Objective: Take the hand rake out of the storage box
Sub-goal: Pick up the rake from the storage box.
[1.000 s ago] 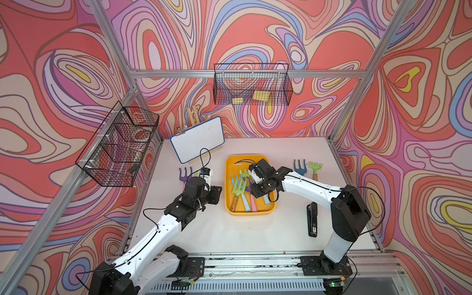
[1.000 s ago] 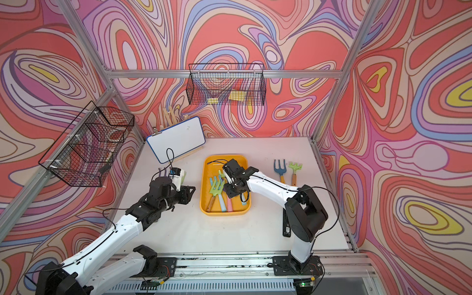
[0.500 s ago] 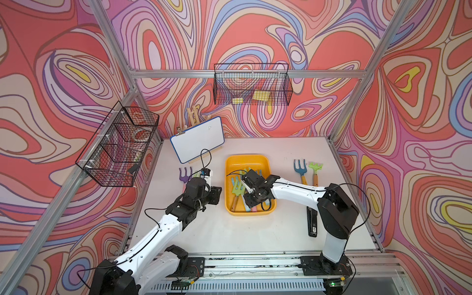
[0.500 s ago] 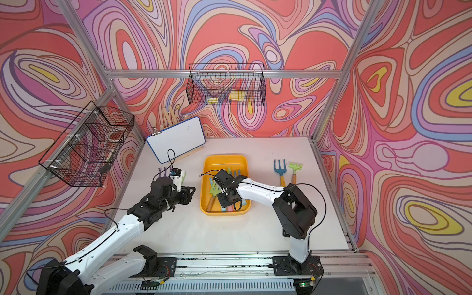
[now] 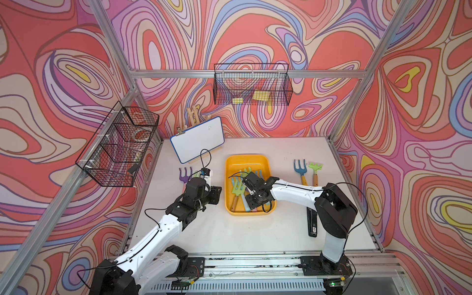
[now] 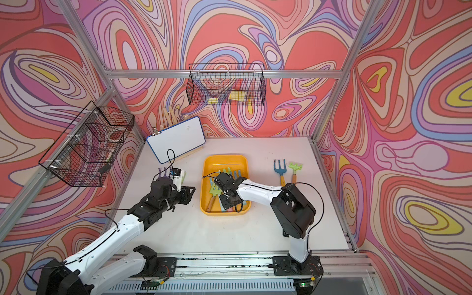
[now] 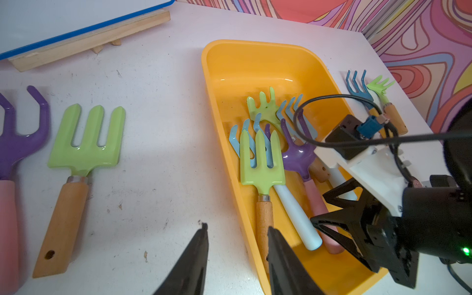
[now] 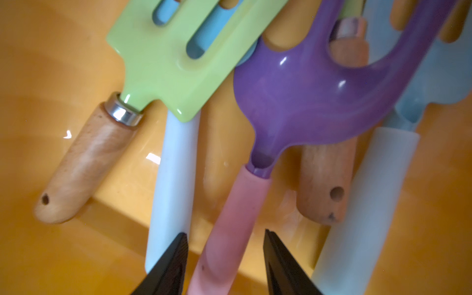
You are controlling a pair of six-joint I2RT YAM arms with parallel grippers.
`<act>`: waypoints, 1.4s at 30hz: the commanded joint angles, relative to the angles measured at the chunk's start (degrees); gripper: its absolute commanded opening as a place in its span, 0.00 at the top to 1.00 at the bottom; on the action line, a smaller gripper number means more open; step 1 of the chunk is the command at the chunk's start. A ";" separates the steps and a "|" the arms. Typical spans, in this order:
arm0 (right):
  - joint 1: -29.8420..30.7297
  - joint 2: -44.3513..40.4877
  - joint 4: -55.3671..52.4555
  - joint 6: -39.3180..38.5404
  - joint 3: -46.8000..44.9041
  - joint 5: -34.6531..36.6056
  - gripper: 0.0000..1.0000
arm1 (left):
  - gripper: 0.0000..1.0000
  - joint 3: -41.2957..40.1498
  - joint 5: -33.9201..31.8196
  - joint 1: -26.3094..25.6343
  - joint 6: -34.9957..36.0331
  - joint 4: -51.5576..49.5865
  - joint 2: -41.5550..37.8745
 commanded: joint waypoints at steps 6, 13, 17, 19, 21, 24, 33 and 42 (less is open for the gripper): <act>-0.03 4.51 1.36 0.32 2.08 0.69 0.51 | 0.57 -0.56 -0.15 -0.21 0.18 1.09 0.09; -0.02 5.43 1.15 0.29 3.78 2.05 0.62 | 0.58 -0.58 -0.06 -0.23 0.12 1.33 0.25; -0.02 3.88 0.83 0.45 3.75 3.33 0.67 | 0.58 -0.58 -0.06 -0.21 0.16 1.48 0.58; -0.03 2.92 0.79 0.51 3.49 3.83 0.70 | 0.58 -0.66 0.06 -0.22 0.12 1.56 0.62; -0.05 2.10 0.84 0.51 3.37 4.27 0.72 | 0.58 -0.68 0.12 -0.21 0.12 1.57 0.62; -0.07 1.03 0.43 0.70 3.14 4.88 0.74 | 0.58 -0.58 0.19 -0.23 0.08 1.53 0.61; -0.09 -3.50 1.06 0.97 1.72 6.85 0.76 | 0.58 -0.59 0.36 -0.19 0.03 1.53 0.70; -0.10 -8.63 2.54 0.84 0.96 9.51 0.77 | 0.58 -0.57 0.54 -0.18 0.03 1.64 0.88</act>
